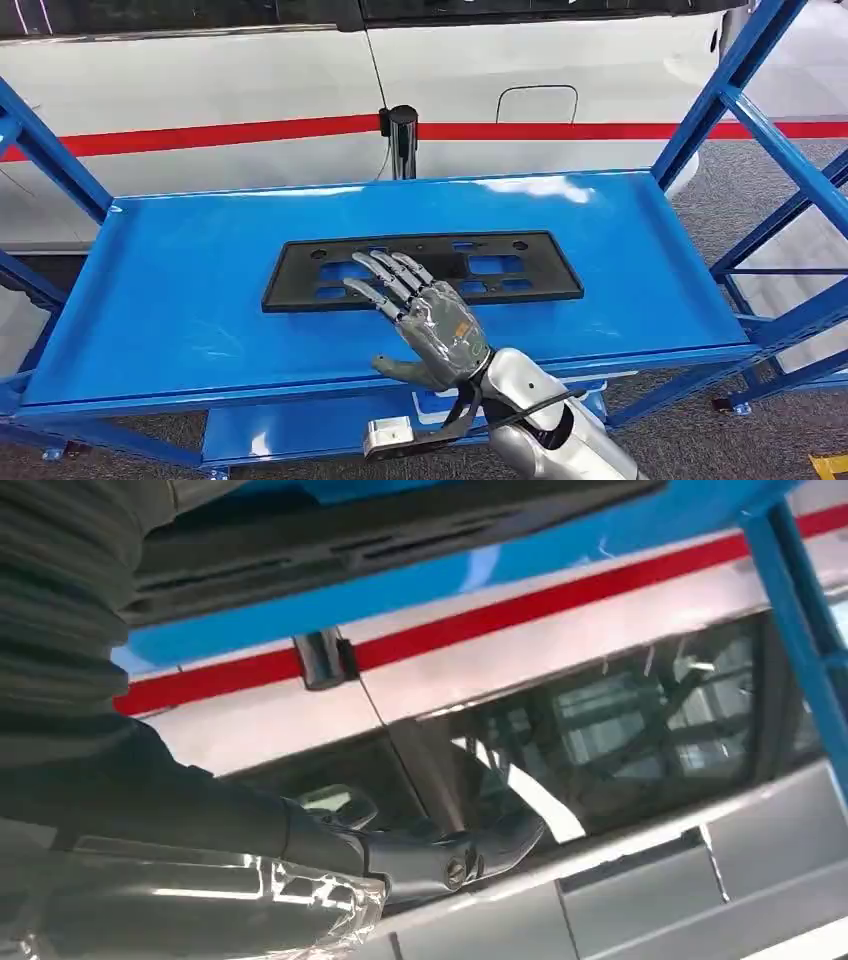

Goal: Take the parts from the cabinet and place them on the table.

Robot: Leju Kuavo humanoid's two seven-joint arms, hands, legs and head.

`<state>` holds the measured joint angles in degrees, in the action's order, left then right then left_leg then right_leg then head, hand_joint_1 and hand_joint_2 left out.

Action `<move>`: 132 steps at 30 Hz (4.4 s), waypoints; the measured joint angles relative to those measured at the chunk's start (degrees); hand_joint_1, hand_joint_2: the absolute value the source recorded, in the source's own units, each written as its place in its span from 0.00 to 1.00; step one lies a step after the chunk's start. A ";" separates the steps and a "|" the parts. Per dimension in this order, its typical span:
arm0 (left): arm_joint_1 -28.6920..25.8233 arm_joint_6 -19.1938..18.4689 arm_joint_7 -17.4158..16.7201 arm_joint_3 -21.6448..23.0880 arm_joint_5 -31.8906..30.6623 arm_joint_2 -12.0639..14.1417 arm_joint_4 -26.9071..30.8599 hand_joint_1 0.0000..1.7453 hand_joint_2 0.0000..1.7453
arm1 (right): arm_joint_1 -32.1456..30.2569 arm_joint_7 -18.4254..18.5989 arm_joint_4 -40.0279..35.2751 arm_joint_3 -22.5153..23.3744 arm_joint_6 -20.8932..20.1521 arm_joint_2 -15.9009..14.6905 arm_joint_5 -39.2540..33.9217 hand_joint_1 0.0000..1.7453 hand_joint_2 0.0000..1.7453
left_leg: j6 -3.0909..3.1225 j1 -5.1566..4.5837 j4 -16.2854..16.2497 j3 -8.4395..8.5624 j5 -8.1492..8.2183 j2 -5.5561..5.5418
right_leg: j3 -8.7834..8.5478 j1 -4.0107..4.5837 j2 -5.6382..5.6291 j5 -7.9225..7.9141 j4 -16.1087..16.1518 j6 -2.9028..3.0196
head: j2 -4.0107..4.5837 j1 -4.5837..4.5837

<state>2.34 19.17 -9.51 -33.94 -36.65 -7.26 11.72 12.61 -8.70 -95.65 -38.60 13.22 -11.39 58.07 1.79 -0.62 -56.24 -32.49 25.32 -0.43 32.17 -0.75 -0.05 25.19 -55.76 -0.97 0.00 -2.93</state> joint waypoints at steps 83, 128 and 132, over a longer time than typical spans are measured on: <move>1.81 -4.61 32.10 -20.52 11.37 -2.36 0.52 0.00 1.00 | 8.56 -3.04 -5.48 18.89 26.29 2.29 20.77 1.00 1.00 | 0.24 0.06 -0.07 -0.07 0.03 -0.02 | 0.01 -0.02 0.01 0.00 0.03 -0.36 | 0.00 0.00; 2.10 -3.10 13.51 -20.87 8.07 -2.16 0.04 0.00 1.00 | 13.80 1.68 3.63 11.91 24.04 2.56 11.08 1.00 1.00 | 1.57 0.67 1.30 3.18 1.23 0.75 | 4.72 0.10 0.21 -1.90 -2.32 -0.39 | 0.00 -0.09; 2.10 -3.58 13.51 -20.89 8.07 -2.19 0.04 0.00 1.00 | 13.43 1.77 3.55 11.93 24.00 2.56 11.28 1.00 1.00 | 2.21 0.60 1.24 0.31 -1.29 0.92 | 9.50 -0.05 0.20 7.68 -18.14 0.40 | 0.00 -0.15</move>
<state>4.44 15.58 4.00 -54.84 -28.59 -9.44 11.76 26.04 -6.93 -92.11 -26.67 37.22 -8.83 69.35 4.01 -0.02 -55.00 -32.18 24.03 0.49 41.67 -0.80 0.15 32.87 -73.90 -0.58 0.00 -3.08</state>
